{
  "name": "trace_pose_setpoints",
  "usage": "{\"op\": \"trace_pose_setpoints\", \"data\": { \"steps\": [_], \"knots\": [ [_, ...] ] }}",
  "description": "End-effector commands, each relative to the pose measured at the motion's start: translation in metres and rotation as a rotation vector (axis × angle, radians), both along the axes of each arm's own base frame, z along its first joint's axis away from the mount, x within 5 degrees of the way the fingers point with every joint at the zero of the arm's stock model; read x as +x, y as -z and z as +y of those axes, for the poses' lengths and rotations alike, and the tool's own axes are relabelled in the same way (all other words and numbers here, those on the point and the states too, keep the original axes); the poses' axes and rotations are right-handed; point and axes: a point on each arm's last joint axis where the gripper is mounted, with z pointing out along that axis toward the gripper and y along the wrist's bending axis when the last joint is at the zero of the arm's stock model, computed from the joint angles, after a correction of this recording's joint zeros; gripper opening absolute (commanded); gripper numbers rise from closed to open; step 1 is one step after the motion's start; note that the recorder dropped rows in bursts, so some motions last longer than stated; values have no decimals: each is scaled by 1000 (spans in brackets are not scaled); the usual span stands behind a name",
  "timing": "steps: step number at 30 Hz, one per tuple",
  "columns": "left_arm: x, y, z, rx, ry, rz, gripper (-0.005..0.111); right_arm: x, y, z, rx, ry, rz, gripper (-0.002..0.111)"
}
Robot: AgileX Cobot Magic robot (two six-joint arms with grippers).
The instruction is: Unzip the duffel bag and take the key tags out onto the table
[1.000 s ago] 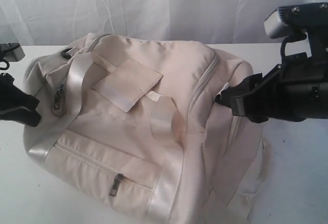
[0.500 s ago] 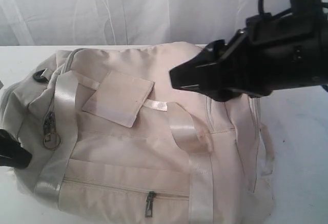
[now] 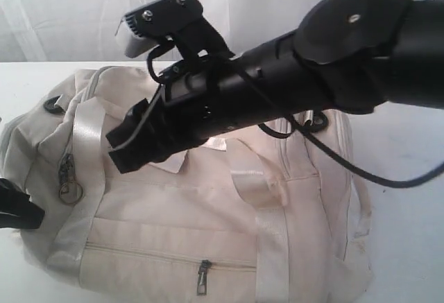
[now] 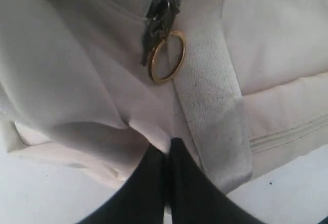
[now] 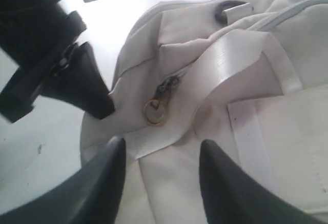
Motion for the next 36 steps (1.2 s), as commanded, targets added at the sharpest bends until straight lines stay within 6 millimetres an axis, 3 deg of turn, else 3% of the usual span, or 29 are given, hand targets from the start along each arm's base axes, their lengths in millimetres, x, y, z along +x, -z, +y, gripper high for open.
{"op": "trace_pose_setpoints", "data": {
  "steps": [1,7,10,26,36],
  "knots": [
    [-5,-1,-3,-38,10,19,0,4,7,19,-12,-84,21,46],
    [-2,-3,-5,-79,-21,0,0,-8,33,35,-108,-439,-240,47],
    [-2,-4,-5,-76,-12,-12,0,-14,46,50,-135,-489,-370,59],
    [-3,-8,-7,-96,2,-43,0,-18,96,91,-243,-319,-533,62],
    [-4,-9,-7,-93,4,-47,0,-14,99,115,-218,-255,-562,62]
  ]
}}
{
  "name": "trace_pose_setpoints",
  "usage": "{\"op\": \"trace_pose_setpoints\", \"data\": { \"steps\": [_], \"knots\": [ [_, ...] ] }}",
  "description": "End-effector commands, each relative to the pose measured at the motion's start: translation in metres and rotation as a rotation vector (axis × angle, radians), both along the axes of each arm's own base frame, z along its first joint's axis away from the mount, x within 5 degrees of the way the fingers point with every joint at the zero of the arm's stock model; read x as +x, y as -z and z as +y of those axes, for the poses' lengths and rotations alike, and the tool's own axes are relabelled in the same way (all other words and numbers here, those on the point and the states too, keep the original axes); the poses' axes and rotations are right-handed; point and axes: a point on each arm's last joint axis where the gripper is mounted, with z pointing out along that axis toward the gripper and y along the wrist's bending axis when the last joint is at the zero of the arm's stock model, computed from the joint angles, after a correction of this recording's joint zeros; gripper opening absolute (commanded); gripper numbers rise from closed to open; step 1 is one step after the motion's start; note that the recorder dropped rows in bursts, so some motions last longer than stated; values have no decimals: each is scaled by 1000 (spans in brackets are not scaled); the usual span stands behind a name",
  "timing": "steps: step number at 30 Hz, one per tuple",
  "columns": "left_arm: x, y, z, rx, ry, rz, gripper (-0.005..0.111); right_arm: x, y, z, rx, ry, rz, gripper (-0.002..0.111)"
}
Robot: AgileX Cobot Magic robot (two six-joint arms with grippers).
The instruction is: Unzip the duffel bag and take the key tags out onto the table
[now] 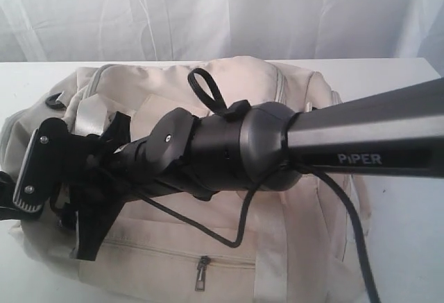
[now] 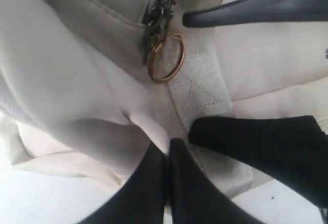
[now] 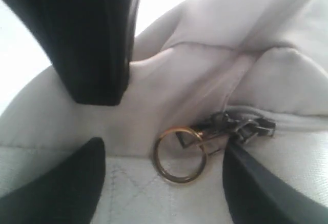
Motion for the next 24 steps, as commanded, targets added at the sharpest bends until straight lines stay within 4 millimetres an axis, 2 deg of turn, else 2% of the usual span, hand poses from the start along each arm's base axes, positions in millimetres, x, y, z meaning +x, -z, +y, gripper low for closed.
{"op": "trace_pose_setpoints", "data": {
  "steps": [1,9,18,24],
  "knots": [
    [-4,-5,-6,-71,7,12,0,3,1,12,31,45,-13,62],
    [-4,-5,-6,-71,7,12,0,3,21,15,-4,55,31,59],
    [-4,-5,-6,-67,10,14,0,6,20,15,26,125,66,34],
    [-3,-5,-5,-55,-5,0,0,6,11,14,60,156,104,36]
  ]
}}
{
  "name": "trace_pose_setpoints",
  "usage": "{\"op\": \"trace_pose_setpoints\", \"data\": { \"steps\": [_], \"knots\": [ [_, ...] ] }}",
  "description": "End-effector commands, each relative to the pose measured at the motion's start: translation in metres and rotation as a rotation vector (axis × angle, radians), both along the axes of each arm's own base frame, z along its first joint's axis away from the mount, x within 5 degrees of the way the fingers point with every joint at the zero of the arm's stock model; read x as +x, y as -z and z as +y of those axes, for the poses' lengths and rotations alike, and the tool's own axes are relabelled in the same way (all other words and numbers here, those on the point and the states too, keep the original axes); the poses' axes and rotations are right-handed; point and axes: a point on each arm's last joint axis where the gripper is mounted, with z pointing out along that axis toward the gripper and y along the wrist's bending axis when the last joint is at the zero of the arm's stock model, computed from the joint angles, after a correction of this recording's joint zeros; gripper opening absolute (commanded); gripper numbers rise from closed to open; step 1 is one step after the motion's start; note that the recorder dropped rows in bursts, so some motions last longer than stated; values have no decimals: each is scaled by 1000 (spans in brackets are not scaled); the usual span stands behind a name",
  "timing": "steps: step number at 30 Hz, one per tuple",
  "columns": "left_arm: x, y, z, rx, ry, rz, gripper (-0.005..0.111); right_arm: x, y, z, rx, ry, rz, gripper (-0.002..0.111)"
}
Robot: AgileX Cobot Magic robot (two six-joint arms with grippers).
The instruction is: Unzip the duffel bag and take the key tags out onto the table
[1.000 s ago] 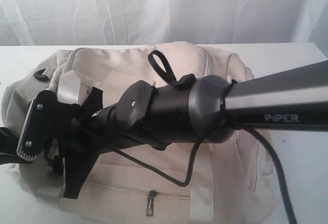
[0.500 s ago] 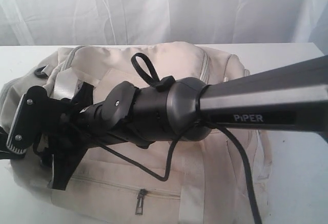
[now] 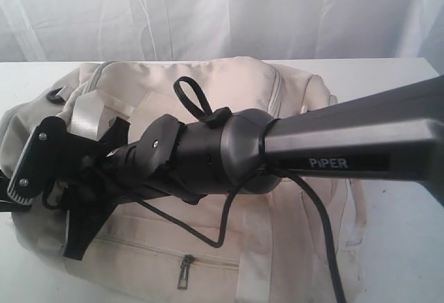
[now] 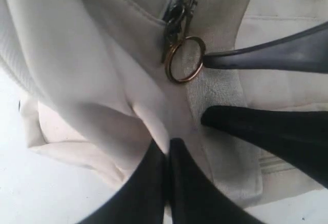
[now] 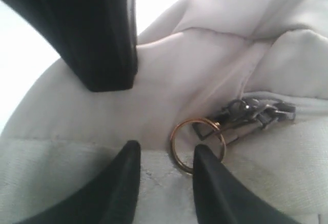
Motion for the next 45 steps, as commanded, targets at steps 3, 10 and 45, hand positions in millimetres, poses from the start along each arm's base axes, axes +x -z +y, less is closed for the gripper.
{"op": "trace_pose_setpoints", "data": {
  "steps": [3,10,45],
  "knots": [
    [-8,-5,-11,-98,47,47,0,0,-12,1,69,96,54,44],
    [-10,-4,-11,-90,68,68,23,-7,-35,-4,107,63,88,59],
    [13,-64,46,432,-339,-63,7,-12,-62,-38,226,266,299,40]
  ]
}}
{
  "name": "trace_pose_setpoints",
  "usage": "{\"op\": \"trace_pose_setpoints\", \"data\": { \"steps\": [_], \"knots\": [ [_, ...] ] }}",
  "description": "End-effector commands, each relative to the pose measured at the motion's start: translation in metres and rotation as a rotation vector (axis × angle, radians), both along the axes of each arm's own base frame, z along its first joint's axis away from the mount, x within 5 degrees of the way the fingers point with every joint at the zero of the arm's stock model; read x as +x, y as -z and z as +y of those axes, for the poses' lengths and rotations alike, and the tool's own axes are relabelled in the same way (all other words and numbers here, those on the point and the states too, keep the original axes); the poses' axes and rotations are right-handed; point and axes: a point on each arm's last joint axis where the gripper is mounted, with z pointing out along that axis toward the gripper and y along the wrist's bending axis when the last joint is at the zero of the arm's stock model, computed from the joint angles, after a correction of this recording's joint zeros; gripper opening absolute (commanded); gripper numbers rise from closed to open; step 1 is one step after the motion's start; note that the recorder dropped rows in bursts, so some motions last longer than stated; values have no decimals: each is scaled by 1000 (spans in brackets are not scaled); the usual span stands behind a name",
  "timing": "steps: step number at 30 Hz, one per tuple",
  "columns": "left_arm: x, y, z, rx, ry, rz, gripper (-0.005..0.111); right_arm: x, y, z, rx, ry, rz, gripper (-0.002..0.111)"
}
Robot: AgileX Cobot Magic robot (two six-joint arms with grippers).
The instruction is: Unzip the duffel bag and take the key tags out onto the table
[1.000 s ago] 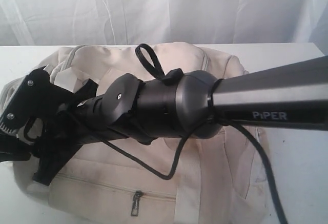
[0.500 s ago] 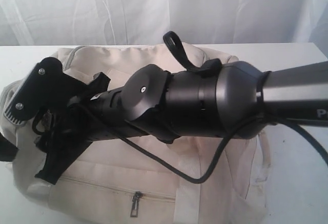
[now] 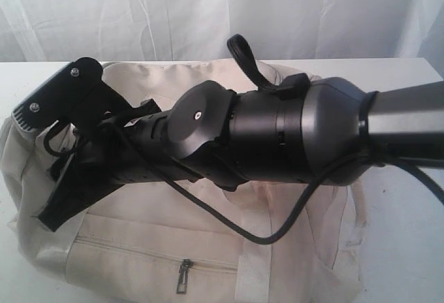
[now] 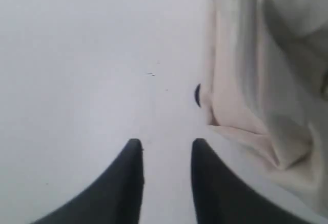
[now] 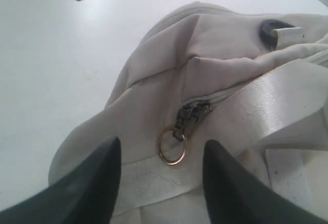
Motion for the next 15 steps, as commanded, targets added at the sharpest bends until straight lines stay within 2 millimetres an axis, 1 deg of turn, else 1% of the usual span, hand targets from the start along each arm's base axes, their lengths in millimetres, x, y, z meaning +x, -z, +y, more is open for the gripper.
{"op": "trace_pose_setpoints", "data": {
  "steps": [1,3,5,6,8,9,10,11,12,14,15],
  "knots": [
    [9,-4,8,32,-71,-35,0,2,-3,-2,29,44,64,38],
    [14,-9,13,19,-74,-22,0,1,-4,-2,30,27,105,36],
    [23,-17,12,-80,-8,5,0,2,-6,-2,31,9,151,35],
    [28,-20,9,-153,43,12,0,3,-7,-2,29,0,164,35],
    [40,-32,-1,-381,232,-1,0,6,-8,-4,22,-4,151,35],
    [46,-38,-2,-501,309,-17,0,9,-8,-5,17,-1,142,35],
    [49,-42,0,-575,361,-16,0,12,-9,-7,12,3,134,35],
    [52,-43,5,-630,369,-11,0,13,-8,-8,5,3,139,35],
    [54,-42,12,-646,348,4,0,15,-8,-10,-2,7,146,35],
    [53,-33,23,-631,261,45,0,19,-6,-13,-18,18,169,35],
    [50,-28,24,-636,227,51,0,22,-5,-15,-26,25,172,35]
  ]
}}
